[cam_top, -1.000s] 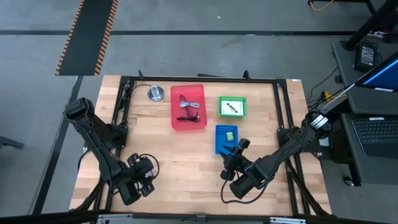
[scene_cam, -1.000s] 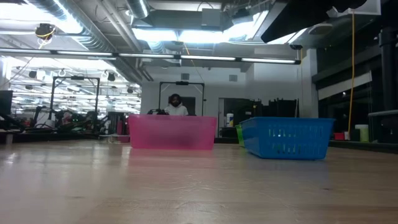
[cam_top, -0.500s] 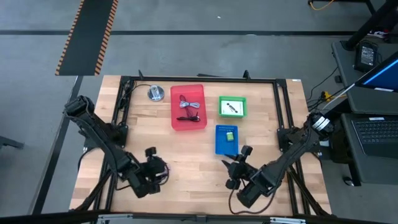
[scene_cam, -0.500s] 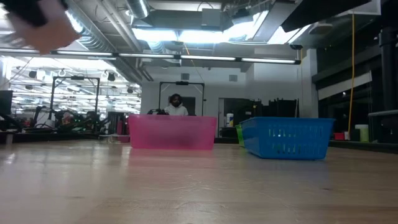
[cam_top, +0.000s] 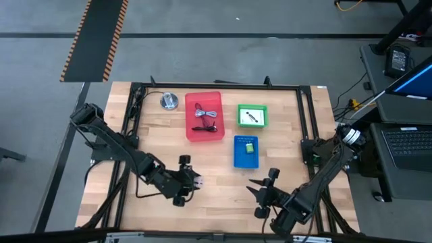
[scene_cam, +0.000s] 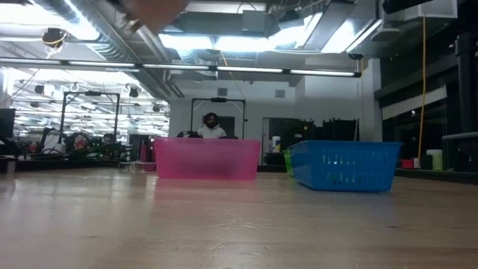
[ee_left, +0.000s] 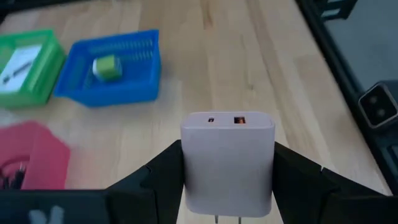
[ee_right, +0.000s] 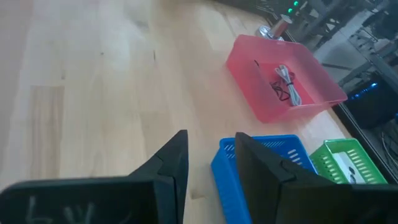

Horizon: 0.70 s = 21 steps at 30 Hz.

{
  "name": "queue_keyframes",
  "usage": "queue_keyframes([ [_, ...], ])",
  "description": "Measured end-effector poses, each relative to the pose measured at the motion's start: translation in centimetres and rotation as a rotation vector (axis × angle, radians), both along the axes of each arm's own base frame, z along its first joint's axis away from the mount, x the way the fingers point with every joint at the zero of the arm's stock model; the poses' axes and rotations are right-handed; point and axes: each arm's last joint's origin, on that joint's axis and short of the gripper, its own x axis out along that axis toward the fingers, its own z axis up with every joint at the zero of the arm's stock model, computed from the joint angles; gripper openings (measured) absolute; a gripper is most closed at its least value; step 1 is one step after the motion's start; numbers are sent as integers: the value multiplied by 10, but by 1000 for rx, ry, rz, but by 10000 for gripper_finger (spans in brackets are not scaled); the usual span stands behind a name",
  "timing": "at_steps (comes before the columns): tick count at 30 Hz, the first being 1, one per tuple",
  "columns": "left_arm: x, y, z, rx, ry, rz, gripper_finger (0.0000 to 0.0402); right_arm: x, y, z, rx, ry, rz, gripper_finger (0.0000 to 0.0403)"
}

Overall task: Pick and place items into bin
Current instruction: Put the white charger adapter into the blue bin

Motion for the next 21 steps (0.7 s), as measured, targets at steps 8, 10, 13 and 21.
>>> queue_keyframes([
  [8,19,7,1,5,-57,-106,190,-1,1,0,2,-2,5,110],
  [10,25,12,0,11,-61,-125,190,-1,1,0,1,-2,5,110],
  [13,34,21,1,4,-86,-158,190,-1,1,0,1,-1,5,110],
  [21,57,56,13,-19,-210,-273,190,-1,1,0,-3,1,6,110],
])
